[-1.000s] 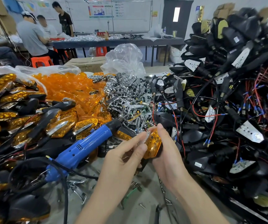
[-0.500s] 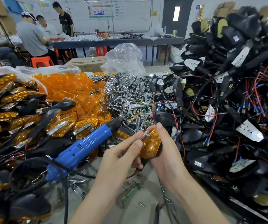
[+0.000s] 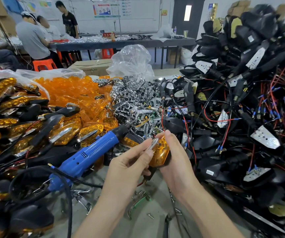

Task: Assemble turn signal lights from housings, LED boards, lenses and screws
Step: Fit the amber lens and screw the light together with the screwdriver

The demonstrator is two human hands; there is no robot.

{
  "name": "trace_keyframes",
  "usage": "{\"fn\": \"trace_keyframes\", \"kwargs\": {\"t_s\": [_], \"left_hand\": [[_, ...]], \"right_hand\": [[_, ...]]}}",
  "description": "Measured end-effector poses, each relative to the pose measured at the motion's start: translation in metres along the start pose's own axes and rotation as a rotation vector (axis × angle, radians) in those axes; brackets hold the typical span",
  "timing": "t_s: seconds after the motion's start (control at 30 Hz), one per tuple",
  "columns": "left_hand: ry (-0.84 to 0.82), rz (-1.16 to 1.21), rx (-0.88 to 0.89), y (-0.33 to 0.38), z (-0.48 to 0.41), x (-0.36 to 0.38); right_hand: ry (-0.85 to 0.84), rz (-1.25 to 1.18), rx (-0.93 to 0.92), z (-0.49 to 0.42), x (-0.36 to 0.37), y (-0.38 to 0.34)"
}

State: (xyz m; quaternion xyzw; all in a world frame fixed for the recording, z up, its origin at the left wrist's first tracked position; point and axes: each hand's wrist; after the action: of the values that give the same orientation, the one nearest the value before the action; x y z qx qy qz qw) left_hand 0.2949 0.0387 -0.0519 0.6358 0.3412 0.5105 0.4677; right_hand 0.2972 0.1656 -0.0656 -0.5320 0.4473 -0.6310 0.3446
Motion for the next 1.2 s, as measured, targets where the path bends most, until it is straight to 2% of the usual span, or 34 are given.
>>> {"fn": "trace_keyframes", "kwargs": {"t_s": [0.5,0.87,1.2], "left_hand": [[-0.043,-0.053,0.056,0.006,0.003,0.001],[-0.079,-0.083,0.055,0.014,0.004,0.002],[-0.038,-0.078,0.07,0.009,0.007,0.005]], "right_hand": [[0.051,0.374,-0.243,-0.003,-0.004,0.009],[0.048,0.376,-0.271,-0.005,-0.007,0.013],[0.089,0.341,-0.29,-0.001,-0.001,0.012]]}}
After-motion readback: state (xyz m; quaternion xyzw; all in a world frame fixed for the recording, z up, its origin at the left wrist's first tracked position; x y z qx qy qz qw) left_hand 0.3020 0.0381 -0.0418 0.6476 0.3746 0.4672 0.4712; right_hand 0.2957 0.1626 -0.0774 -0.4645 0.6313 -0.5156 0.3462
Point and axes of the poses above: each hand's wrist, its own z-axis away from the middle knuckle, its own x-axis out of the palm, y = z × x, and after that the axes turned 10 degrees about z, right-handed
